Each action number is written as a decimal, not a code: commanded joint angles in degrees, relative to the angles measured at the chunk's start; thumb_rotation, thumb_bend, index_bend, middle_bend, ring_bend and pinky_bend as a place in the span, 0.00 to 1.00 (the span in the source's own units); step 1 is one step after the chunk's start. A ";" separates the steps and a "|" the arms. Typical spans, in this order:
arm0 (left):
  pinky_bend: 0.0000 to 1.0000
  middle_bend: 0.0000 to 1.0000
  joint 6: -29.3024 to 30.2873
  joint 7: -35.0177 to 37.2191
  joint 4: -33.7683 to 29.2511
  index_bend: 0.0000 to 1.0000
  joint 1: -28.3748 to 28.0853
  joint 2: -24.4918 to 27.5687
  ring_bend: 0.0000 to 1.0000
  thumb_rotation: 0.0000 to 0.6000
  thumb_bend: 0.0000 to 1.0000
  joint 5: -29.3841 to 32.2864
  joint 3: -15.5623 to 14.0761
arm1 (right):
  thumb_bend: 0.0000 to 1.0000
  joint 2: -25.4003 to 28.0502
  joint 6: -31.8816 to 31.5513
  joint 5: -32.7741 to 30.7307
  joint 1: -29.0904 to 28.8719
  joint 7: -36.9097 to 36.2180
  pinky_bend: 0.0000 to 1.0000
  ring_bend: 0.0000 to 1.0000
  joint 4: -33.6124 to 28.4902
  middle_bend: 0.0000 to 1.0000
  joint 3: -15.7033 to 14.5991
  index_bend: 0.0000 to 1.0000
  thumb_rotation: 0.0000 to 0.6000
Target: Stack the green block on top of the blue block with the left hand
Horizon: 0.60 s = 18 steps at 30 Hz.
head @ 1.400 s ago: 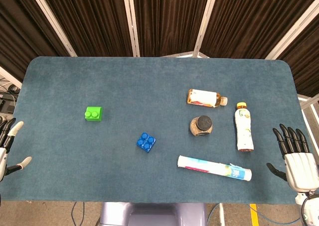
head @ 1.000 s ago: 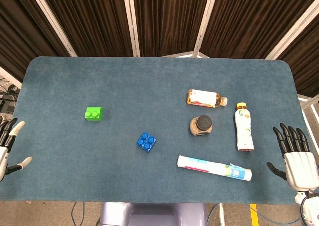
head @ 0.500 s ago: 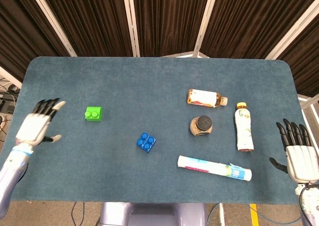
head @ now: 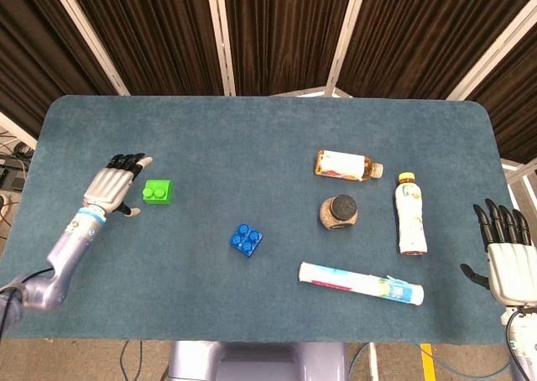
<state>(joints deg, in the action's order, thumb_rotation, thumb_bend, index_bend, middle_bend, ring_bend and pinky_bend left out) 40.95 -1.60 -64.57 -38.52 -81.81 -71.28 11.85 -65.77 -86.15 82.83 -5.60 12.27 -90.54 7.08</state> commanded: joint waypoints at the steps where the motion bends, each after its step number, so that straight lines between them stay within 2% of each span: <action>1: 0.00 0.04 -3.27 2.52 3.97 0.00 -2.00 -2.79 0.02 1.00 0.00 2.06 0.47 | 0.00 -0.01 0.19 -0.42 0.02 -0.15 0.00 0.00 0.06 0.00 0.09 0.00 1.00; 7: 0.10 0.14 -5.54 4.39 8.77 0.00 -4.33 -5.94 0.12 1.00 0.00 2.50 0.59 | 0.00 -0.01 0.52 -1.18 -0.06 -0.41 0.00 0.00 0.45 0.00 0.32 0.00 1.00; 11: 0.18 0.20 -6.76 4.51 10.58 0.04 -5.72 -7.44 0.18 1.00 0.00 2.58 0.30 | 0.00 0.11 1.18 -1.45 -0.26 -1.27 0.00 0.00 0.42 0.00 0.28 0.00 1.00; 18: 0.27 0.31 -8.39 3.49 13.20 0.21 -7.47 -9.91 0.28 1.00 0.00 4.93 0.56 | 0.00 0.07 1.65 -2.13 -0.40 -1.85 0.00 0.00 0.94 0.00 0.43 0.00 1.00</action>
<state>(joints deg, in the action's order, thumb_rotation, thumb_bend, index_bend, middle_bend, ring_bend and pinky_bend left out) 32.79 2.23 -51.76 -45.68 -91.34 -66.76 12.32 -65.70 -84.52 80.71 -5.99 10.45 -89.62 7.50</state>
